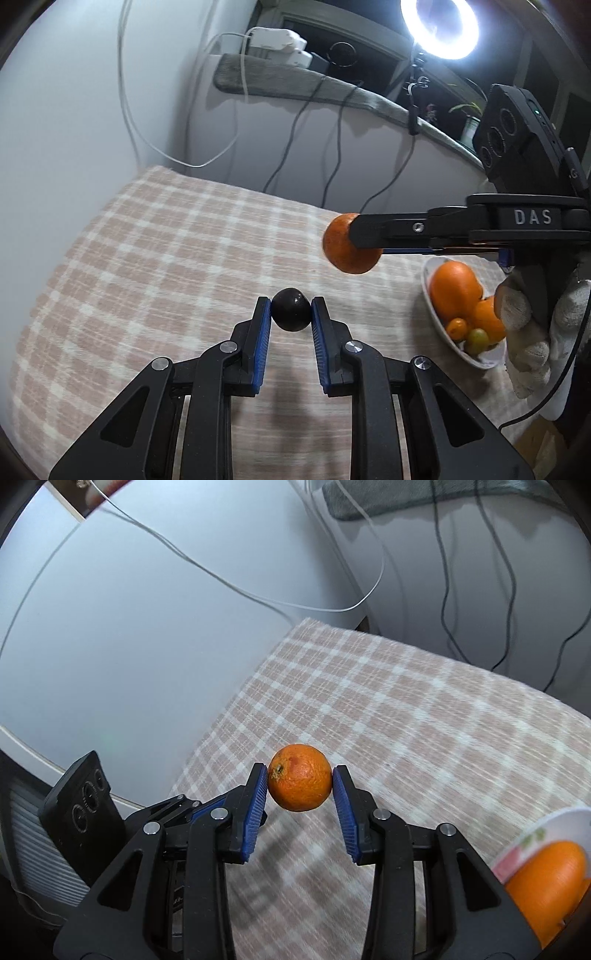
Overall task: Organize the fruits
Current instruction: 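Carry the plum in the left tool and mandarin in the right tool over the plate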
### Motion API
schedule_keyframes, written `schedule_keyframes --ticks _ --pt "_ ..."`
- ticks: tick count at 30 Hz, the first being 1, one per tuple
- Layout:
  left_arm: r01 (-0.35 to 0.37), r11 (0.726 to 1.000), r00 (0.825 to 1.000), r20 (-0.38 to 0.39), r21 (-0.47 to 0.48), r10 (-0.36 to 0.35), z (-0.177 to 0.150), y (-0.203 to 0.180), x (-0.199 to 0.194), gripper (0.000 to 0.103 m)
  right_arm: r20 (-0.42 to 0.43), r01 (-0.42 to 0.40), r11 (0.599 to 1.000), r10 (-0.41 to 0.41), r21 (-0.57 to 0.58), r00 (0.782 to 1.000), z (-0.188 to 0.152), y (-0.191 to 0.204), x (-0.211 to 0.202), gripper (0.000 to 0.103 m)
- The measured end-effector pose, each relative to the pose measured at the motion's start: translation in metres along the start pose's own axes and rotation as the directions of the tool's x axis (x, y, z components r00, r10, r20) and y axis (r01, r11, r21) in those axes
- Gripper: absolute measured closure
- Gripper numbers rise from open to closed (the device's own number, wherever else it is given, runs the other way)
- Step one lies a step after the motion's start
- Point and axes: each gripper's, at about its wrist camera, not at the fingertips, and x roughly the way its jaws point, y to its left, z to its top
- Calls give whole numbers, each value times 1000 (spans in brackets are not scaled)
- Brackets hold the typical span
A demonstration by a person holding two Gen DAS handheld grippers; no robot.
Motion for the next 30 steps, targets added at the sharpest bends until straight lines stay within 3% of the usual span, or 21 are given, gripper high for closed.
schedule_keyframes --ticks 7,18,30 --pt "50 998 999 -9 37 -49 -1 -26 3 83 62 33 998 -36 52 997 -14 -28 -44 65" --pt "133 986 991 -30 99 -130 2 -74 19 83 144 146 980 -165 137 976 -44 -81 -118 65" --pt "183 971 982 -73 153 -174 2 -112 41 83 160 251 949 -283 192 946 -56 -124 -149 65"
